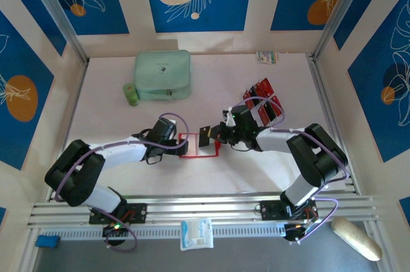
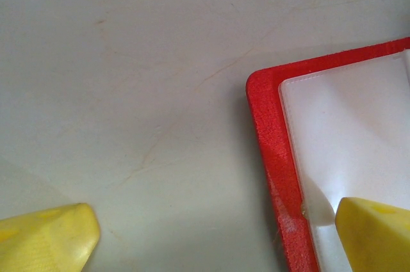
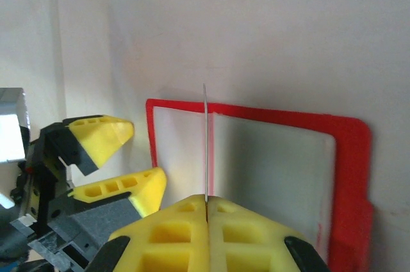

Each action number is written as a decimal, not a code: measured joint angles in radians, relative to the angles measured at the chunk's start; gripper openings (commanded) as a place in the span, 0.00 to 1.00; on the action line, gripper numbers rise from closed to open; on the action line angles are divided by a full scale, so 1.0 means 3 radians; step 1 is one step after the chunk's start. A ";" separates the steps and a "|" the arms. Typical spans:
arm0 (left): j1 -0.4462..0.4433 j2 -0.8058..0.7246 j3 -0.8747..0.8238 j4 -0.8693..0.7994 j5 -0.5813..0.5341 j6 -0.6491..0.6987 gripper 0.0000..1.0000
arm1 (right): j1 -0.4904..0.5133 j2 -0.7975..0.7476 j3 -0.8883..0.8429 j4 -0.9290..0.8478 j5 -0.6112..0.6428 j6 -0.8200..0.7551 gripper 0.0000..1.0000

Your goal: Put the credit cards into the card holder

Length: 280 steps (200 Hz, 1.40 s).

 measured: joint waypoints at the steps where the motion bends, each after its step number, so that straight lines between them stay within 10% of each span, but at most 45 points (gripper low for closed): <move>1: 0.0000 0.0000 0.0000 0.0000 0.0001 0.0000 1.00 | 0.0000 0.0003 -0.0001 0.0010 -0.0003 0.0001 0.00; 280: 0.0000 0.0038 0.0011 0.0036 -0.0036 -0.0181 0.99 | 0.0086 0.0286 -0.0248 0.0818 0.0095 0.0223 0.00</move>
